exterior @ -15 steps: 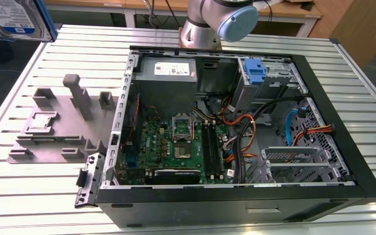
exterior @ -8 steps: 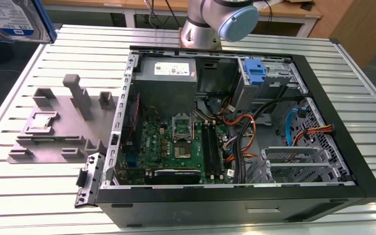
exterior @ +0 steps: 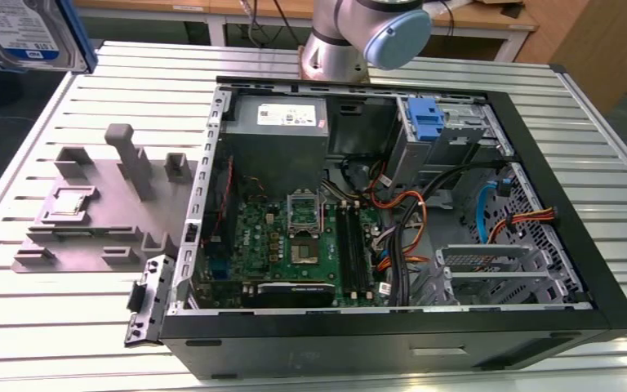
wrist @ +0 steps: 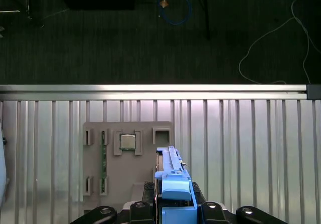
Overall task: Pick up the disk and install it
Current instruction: 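Pick up the disk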
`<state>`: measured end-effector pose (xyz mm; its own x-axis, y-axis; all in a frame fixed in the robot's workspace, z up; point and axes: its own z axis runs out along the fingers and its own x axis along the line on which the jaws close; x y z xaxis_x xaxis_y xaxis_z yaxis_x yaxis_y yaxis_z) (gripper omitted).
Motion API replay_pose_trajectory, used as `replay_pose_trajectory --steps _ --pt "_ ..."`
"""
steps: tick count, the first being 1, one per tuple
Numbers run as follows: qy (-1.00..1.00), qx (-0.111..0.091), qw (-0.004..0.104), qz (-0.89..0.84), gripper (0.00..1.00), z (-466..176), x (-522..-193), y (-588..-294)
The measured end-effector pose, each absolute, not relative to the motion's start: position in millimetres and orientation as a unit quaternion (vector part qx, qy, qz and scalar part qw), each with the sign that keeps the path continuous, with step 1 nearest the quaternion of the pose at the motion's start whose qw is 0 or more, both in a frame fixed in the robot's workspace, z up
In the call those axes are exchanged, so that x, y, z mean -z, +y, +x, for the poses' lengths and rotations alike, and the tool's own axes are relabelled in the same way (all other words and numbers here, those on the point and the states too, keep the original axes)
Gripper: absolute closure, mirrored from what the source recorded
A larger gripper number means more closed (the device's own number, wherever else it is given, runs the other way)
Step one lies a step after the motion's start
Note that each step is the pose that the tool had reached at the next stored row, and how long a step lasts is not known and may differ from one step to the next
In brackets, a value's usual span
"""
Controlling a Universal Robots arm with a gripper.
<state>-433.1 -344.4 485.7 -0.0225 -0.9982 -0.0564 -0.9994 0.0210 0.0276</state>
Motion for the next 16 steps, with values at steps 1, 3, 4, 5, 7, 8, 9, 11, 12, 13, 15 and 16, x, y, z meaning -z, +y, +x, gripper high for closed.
replay_pose_trajectory --steps 1,3,4,5,7,8,9,11,12,13,15,16 --pt "0.714 -0.03 0.01 -0.699 0.63 -431.8 -485.8 -344.4" --pt "0.714 -0.03 0.01 -0.699 0.63 -429.6 -485.8 -344.4" --pt "0.714 -0.03 0.01 -0.699 0.63 -428.6 -485.8 -344.4" --pt "0.714 -0.03 0.01 -0.699 0.63 -428.0 -485.7 -344.3" --pt "0.714 -0.03 0.01 -0.699 0.63 -427.7 -485.7 -344.3" --pt "0.714 -0.03 0.01 -0.699 0.63 -427.6 -485.7 -344.3" --pt "0.714 -0.03 0.01 -0.699 0.63 -427.6 -485.7 -344.5" --pt "0.714 -0.03 0.01 -0.699 0.63 -427.5 -485.8 -345.1" --pt "0.714 -0.03 0.01 -0.699 0.63 -427.5 -485.7 -345.9" --pt "0.714 -0.029 0.01 -0.699 0.63 -427.5 -485.7 -347.1" --pt "0.714 -0.029 0.01 -0.699 0.63 -427.5 -485.8 -349.5" --pt "0.714 -0.029 0.01 -0.699 0.63 -427.5 -485.7 -350.7"
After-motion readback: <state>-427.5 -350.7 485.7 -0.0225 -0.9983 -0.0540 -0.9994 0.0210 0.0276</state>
